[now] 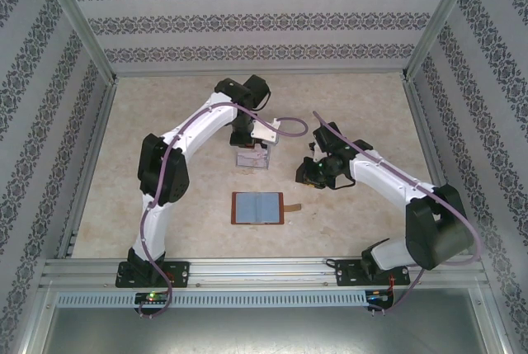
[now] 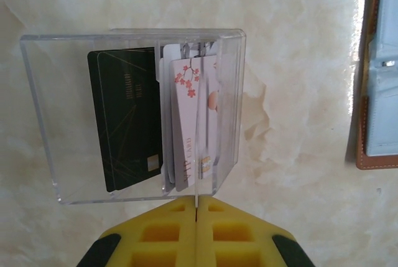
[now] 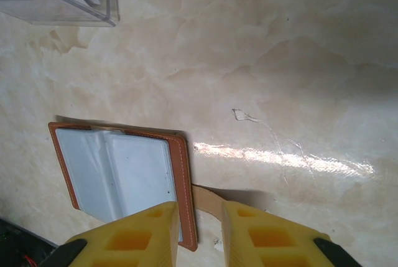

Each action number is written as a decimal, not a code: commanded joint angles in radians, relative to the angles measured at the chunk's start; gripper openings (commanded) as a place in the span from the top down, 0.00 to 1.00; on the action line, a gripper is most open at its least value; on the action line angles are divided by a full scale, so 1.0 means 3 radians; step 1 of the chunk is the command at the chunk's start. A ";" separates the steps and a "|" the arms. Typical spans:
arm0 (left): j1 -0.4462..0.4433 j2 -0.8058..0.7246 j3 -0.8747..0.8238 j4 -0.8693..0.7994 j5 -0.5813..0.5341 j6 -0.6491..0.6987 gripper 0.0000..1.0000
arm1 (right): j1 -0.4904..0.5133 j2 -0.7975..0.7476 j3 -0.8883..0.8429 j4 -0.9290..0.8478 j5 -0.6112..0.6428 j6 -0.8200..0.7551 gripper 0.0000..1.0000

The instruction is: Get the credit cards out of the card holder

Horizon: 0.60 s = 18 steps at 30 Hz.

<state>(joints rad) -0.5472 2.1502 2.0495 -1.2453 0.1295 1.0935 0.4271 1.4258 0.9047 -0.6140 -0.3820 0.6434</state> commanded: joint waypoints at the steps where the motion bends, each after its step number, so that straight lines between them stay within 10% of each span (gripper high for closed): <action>1: 0.0046 0.0098 0.0172 -0.0265 0.0054 0.0156 1.00 | -0.0048 0.0054 0.0103 -0.0028 -0.0035 -0.0056 0.74; 18: 0.0065 0.0467 0.0331 -0.0421 0.0174 0.0159 1.00 | -0.0075 0.0115 0.0078 0.0026 -0.0048 -0.0054 0.74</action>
<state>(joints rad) -0.5411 2.2646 2.1185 -1.2961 0.1562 1.1156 0.4141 1.4452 0.9062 -0.6098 -0.3836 0.6430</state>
